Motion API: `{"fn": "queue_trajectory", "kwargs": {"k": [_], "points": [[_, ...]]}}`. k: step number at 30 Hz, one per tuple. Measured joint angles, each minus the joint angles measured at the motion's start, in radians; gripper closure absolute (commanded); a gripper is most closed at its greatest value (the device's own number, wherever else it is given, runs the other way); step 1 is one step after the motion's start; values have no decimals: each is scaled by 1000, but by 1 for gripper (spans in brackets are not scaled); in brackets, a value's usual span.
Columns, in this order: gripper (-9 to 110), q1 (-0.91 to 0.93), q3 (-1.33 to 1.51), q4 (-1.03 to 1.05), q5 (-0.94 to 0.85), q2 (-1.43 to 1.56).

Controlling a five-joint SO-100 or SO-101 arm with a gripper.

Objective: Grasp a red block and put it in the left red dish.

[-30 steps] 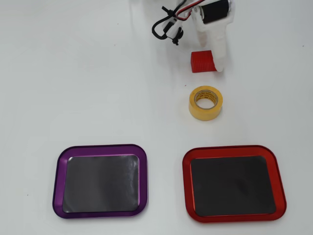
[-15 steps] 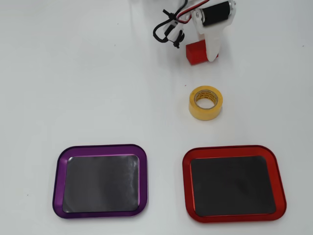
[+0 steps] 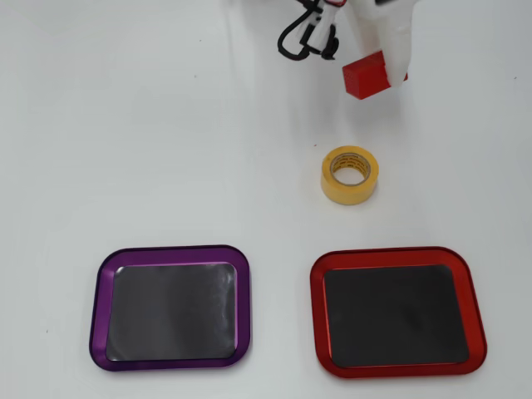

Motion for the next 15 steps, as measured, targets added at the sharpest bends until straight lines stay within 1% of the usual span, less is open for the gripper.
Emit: {"fn": "queue_trajectory", "kwargs": {"k": [4, 8, 11, 15], "points": [[102, 9, 8, -190, -147, 147], [102, 12, 40, -396, -227, 169], [102, 12, 40, -502, -242, 98], [102, 12, -6, -571, -247, -106]]}}
